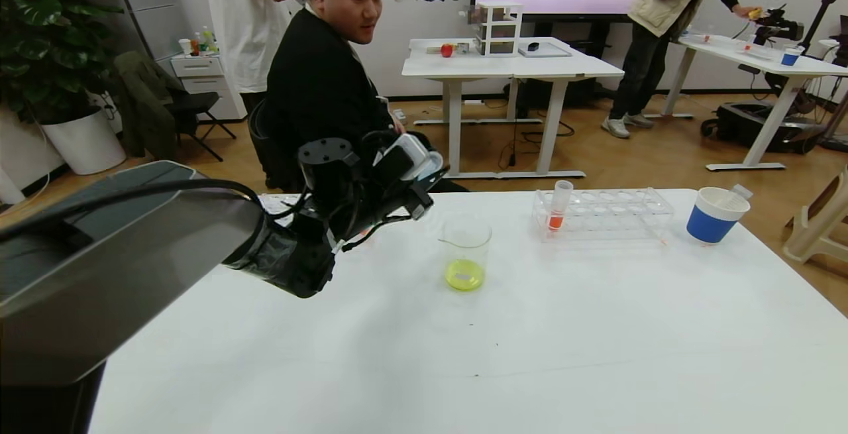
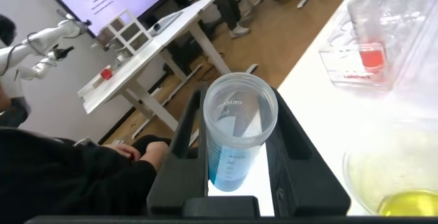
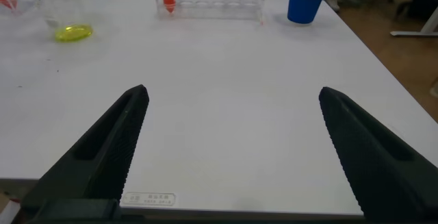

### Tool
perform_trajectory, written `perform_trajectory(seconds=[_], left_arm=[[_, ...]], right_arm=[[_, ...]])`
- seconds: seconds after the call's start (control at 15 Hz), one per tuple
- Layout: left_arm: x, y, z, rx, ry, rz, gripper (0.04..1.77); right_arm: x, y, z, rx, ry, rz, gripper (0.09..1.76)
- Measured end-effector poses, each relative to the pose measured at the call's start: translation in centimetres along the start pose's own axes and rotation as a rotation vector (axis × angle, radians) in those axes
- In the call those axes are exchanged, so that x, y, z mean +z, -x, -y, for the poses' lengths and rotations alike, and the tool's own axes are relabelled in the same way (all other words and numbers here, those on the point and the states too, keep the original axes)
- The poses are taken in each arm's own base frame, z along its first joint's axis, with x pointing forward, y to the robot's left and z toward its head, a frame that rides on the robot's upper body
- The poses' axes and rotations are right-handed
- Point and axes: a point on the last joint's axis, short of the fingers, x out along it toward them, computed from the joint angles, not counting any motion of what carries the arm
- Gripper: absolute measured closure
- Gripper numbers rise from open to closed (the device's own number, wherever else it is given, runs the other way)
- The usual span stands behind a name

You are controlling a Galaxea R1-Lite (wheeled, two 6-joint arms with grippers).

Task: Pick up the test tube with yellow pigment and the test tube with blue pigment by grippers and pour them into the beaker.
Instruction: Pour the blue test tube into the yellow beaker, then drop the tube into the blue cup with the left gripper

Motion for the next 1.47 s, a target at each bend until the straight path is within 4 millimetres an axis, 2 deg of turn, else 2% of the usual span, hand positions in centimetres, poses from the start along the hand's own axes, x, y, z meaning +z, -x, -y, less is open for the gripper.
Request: perform_trajectory(seconds=[0.33,1.47], left_arm=[[-0.6,-0.6,1.4,-0.112,-0.138,0.065,1.31],[-1.0,-1.7,2.0,-0.258,-0.643,0.301,1.31]], right_arm=[[0.0,0.0,0.0,0.000,0.000,0.000,0.11],[0.0,0.0,0.0,0.000,0.000,0.000,0.11]])
